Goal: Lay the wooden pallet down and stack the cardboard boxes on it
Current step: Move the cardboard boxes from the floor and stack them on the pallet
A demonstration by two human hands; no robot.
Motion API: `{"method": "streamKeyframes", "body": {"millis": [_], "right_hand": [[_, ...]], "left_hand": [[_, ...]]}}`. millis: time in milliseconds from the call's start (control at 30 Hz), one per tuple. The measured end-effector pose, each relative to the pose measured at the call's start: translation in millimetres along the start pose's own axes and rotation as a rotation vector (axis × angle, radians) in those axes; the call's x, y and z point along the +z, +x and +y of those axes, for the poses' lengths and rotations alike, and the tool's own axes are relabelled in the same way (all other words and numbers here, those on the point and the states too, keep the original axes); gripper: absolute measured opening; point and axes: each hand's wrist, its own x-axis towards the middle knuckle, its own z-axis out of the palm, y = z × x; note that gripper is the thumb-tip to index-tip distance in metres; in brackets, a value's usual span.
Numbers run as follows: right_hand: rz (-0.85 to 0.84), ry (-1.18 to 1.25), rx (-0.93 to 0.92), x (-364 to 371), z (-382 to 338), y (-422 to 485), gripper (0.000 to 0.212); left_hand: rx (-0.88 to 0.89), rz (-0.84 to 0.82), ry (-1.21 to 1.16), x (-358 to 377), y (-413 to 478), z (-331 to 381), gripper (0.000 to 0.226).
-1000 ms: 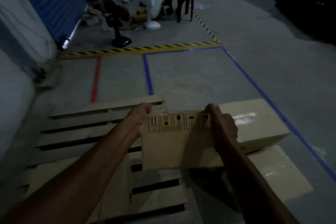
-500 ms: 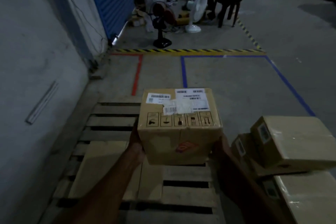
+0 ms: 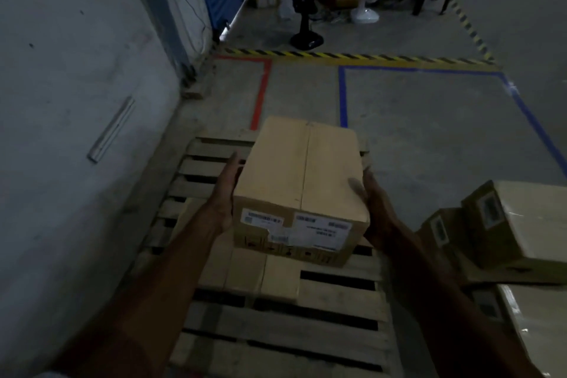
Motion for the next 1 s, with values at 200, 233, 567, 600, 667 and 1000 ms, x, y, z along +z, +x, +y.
{"method": "streamKeyframes", "body": {"millis": [200,233,567,600,667,1000], "right_hand": [[-0.050,-0.283,0.063,34,53,7,0.050],[-0.024,-0.342,0.051,46,65,8,0.045],[0.049,-0.375,-0.039,154,221,72,0.066],[0.039,-0.375,-0.032,161,235,77,0.065],[0.017,-0.361,-0.019,173,259,86,0.061],[0.051,-0.413,-0.006,207,334,128,0.068]], "left_hand": [[-0.014,-0.005,0.225,-71,4,-9,0.031],[-0.006,0.029,0.268,-88,6,-12,0.034],[0.016,0.267,0.582,-265,34,-60,0.055],[0.000,0.277,0.591,-281,37,-67,0.055],[-0.018,0.301,0.590,-305,43,-79,0.056],[-0.082,0.294,0.454,-391,80,-126,0.061]]}}
